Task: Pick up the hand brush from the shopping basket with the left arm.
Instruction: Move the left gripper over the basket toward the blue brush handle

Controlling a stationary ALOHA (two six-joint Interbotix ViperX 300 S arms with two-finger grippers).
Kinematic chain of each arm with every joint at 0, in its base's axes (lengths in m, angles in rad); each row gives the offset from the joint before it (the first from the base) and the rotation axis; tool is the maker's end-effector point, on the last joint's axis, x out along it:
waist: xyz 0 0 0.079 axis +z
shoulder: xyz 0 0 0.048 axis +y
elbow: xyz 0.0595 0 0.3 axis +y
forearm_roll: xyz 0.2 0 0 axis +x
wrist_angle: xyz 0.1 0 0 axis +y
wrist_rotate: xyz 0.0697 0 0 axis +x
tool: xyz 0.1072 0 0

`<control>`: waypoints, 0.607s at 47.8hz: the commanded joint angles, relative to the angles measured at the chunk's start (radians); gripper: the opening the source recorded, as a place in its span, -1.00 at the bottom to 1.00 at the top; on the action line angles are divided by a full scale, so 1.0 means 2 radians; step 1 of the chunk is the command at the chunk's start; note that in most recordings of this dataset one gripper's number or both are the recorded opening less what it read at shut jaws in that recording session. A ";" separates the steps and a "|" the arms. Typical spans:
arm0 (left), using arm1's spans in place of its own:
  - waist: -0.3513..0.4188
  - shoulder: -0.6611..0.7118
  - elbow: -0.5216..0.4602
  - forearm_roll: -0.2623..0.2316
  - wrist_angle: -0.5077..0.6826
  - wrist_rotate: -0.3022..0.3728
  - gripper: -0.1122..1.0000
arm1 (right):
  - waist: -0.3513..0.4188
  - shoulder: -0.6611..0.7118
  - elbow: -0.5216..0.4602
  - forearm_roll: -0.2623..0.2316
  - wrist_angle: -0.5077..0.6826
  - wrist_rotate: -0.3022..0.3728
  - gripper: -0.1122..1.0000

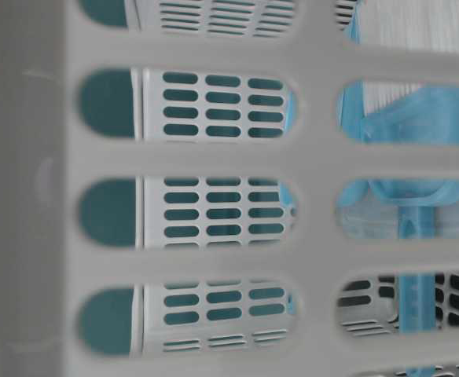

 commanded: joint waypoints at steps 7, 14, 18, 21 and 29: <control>-0.013 0.017 -0.075 0.021 0.064 -0.017 -0.80 | 0.000 0.001 -0.022 0.012 0.029 0.008 -0.80; -0.021 0.048 -0.144 0.021 0.160 -0.021 -0.80 | 0.002 -0.005 -0.043 0.012 0.092 0.016 -0.80; -0.025 0.078 -0.193 0.021 0.219 -0.020 -0.80 | 0.002 -0.009 -0.059 0.012 0.130 0.017 -0.80; -0.027 0.100 -0.224 0.021 0.255 -0.019 -0.80 | 0.002 -0.012 -0.067 0.012 0.150 0.016 -0.80; -0.028 0.170 -0.306 0.021 0.356 -0.020 -0.80 | 0.002 -0.021 -0.072 0.010 0.192 0.015 -0.79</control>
